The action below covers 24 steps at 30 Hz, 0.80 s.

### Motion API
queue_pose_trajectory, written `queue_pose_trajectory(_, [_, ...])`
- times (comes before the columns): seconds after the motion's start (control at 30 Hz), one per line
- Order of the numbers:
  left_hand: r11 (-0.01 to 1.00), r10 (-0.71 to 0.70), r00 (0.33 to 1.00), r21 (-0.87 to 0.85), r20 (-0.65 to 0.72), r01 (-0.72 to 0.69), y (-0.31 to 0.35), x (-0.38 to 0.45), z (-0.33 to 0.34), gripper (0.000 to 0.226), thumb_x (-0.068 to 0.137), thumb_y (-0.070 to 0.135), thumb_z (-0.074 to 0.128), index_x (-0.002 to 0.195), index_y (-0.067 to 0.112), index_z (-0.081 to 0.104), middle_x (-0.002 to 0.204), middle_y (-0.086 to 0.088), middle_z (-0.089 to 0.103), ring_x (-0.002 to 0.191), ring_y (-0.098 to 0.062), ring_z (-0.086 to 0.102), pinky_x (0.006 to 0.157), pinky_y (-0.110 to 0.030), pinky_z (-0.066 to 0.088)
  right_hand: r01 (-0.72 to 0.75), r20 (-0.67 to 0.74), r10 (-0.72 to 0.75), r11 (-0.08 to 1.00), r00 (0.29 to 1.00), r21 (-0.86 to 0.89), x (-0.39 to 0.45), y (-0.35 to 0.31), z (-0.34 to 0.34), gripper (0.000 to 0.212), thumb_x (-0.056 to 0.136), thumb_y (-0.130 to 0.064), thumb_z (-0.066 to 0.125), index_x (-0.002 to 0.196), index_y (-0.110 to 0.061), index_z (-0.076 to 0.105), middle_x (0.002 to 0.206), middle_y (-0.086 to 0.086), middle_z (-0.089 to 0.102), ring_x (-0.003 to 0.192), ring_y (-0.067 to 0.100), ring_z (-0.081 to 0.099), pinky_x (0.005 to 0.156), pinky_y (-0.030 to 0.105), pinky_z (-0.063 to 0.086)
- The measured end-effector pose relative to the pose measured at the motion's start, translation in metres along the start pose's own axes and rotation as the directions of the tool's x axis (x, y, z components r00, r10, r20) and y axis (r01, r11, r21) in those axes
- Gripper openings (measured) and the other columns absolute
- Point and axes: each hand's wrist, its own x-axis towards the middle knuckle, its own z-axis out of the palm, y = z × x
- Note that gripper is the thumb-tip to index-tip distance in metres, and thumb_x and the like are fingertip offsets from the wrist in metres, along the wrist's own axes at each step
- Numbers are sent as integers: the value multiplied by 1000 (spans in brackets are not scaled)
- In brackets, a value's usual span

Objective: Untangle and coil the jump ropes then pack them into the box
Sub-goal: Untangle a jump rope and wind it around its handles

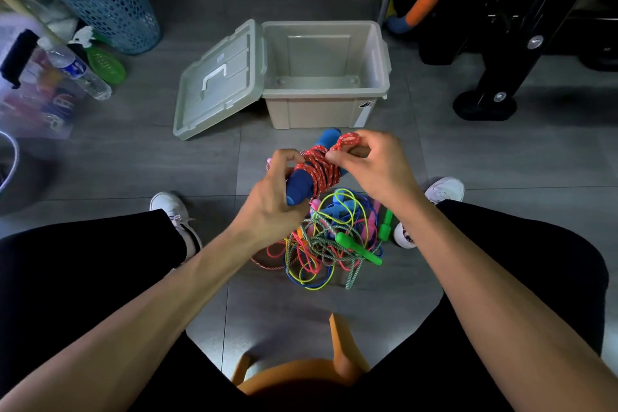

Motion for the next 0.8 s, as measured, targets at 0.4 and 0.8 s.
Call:
queue_pose_trajectory(0.4, [982,178,969,103,-174,-162,-2,-3,5,66,74,2,71,115,38,34,110,-1,51,86,-3,52,60,-10,40,203,-266,-214,977,940,-67,-7,-12,10,14,85,-18,73,93,-7,76,88,5,66,77,15,65,72,26,53])
queue_pose_trajectory(0.8, [963,269,931,79,-247,-257,2,-3,7,67,77,2,73,113,43,33,116,-2,50,93,-7,53,73,-11,43,284,-158,-340,912,927,-296,-14,-15,8,25,96,-21,58,83,-2,69,78,8,57,63,19,55,58,34,46])
